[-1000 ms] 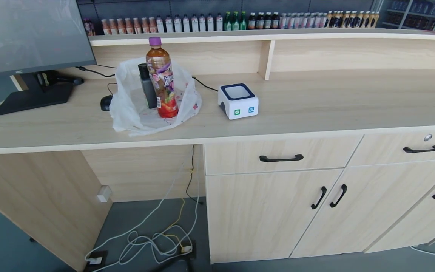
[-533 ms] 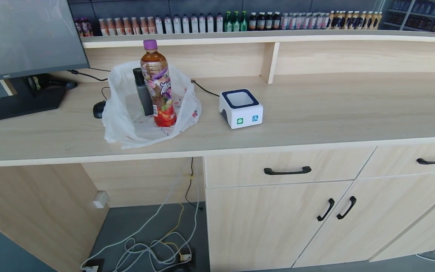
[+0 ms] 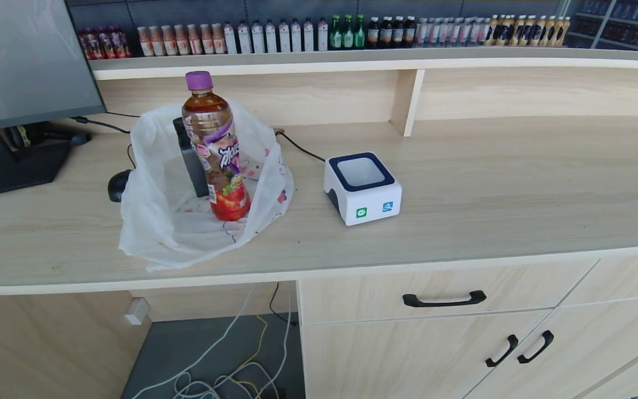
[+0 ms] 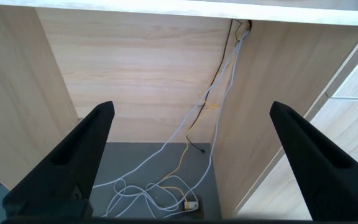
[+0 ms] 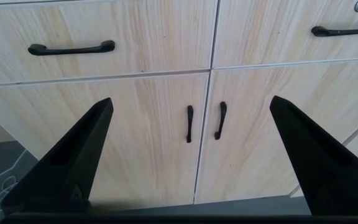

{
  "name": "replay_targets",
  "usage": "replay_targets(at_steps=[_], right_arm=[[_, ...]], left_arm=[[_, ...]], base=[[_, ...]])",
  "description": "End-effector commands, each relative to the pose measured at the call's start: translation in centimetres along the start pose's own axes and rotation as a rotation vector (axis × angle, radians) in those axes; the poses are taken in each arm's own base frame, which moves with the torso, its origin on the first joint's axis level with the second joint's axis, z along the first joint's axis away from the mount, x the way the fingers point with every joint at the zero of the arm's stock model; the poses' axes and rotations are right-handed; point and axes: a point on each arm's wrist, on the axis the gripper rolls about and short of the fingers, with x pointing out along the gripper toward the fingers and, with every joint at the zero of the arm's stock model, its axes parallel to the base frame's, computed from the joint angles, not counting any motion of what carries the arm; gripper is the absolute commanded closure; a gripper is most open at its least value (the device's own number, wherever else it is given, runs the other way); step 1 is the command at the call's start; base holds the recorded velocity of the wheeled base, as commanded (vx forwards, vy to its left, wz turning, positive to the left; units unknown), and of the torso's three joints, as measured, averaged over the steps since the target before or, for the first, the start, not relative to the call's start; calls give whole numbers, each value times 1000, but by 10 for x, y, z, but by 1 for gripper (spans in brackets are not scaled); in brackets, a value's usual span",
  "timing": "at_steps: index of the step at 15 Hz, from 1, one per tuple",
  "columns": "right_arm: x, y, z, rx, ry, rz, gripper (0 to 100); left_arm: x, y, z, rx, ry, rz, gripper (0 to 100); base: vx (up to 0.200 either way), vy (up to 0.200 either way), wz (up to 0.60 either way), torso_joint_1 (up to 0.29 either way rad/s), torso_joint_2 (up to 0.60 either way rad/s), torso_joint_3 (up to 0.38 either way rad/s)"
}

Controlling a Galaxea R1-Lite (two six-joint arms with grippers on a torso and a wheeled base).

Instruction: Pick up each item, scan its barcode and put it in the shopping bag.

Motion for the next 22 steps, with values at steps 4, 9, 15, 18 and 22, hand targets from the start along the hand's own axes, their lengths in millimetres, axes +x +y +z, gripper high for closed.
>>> replay_targets(at_steps=[4, 9, 15, 18, 22], right_arm=[[0, 0, 0, 0, 1, 1, 0], [0, 0, 0, -2, 1, 1, 0], [0, 0, 0, 0, 1, 1, 0], [0, 0, 0, 0, 1, 1, 0], [0, 0, 0, -3, 1, 1, 0]], left_arm=[[0, 0, 0, 1, -1, 0, 0], [0, 0, 0, 0, -1, 0, 0], [0, 0, 0, 0, -1, 0, 0], [0, 0, 0, 0, -1, 0, 0], [0, 0, 0, 0, -1, 0, 0]], base=[[0, 0, 0, 0, 0, 0], [0, 0, 0, 0, 0, 0], [0, -200, 0, 2, 2, 3], [0, 0, 0, 0, 0, 0], [0, 0, 0, 0, 0, 0]])
